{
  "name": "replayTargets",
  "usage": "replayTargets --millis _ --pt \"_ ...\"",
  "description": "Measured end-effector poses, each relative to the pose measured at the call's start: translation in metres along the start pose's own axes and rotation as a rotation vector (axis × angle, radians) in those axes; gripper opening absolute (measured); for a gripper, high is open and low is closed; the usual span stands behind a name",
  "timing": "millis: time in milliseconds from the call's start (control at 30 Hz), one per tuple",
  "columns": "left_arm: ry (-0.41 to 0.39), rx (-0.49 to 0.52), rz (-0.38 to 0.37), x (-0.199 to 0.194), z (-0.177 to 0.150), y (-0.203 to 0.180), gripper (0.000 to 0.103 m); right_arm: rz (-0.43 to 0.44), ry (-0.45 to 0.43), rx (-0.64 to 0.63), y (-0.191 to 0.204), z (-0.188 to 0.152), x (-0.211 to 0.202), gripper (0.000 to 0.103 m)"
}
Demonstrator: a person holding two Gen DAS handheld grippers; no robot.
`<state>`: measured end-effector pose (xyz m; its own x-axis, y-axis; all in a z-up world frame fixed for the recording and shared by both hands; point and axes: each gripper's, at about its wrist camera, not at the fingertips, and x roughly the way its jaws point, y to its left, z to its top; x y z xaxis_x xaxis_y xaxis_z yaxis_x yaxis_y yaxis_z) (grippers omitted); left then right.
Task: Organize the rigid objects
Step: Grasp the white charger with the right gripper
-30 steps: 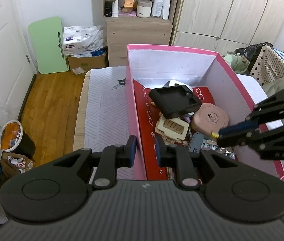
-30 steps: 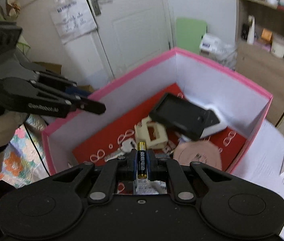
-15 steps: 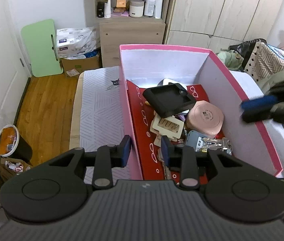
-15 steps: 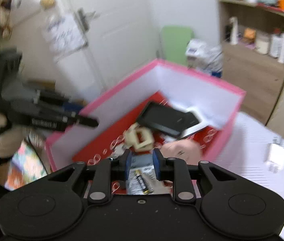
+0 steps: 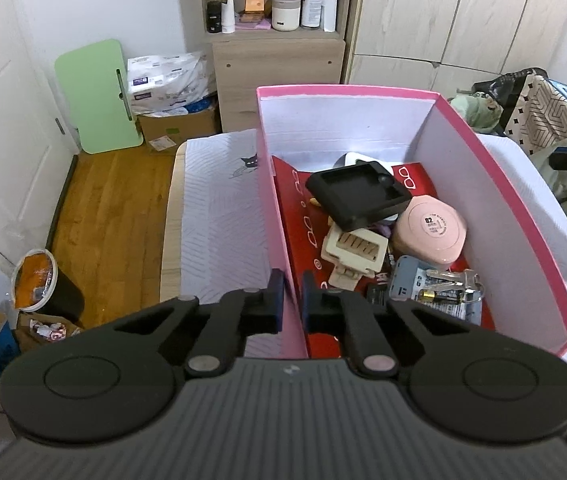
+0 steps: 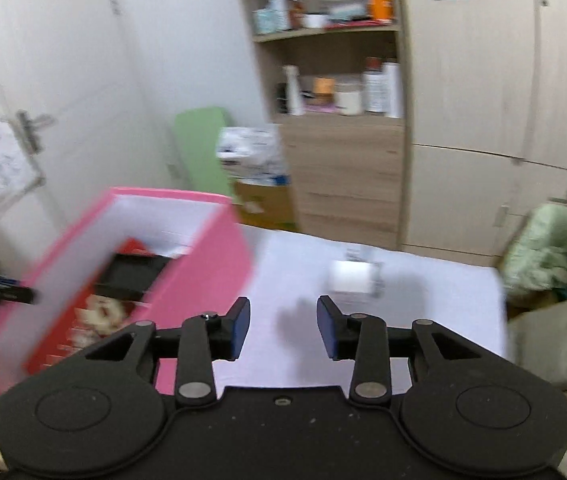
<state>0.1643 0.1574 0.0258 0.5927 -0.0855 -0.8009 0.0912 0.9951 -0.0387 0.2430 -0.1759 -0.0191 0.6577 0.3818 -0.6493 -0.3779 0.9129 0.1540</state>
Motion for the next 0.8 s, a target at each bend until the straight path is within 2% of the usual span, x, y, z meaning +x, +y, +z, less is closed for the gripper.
replayTargets --millis 133,167,300,600,733,800 --pt "-0.003 0.017 0.032 -0.001 -0.002 -0.005 0.006 -0.077 0.023 -0.02 -0.016 -0.005 0.029 0.051" --pt "-0.001 0.021 0.04 -0.001 -0.001 -0.006 0.006 -0.086 0.03 -0.016 -0.02 -0.006 0.037 0.052" --pt "0.009 0.029 0.061 0.0 0.0 -0.009 0.006 -0.089 0.05 0.0 -0.036 -0.004 0.069 0.064" --pt "0.023 0.003 0.078 0.001 0.002 -0.01 0.006 -0.048 0.118 0.053 -0.052 0.001 0.138 0.067" --pt "0.056 -0.012 0.076 0.008 0.003 -0.009 0.006 -0.077 0.084 0.011 -0.047 0.005 0.15 0.068" --pt "0.066 -0.006 0.075 0.011 0.004 -0.009 0.006 -0.074 0.069 0.032 -0.045 0.005 0.151 0.069"
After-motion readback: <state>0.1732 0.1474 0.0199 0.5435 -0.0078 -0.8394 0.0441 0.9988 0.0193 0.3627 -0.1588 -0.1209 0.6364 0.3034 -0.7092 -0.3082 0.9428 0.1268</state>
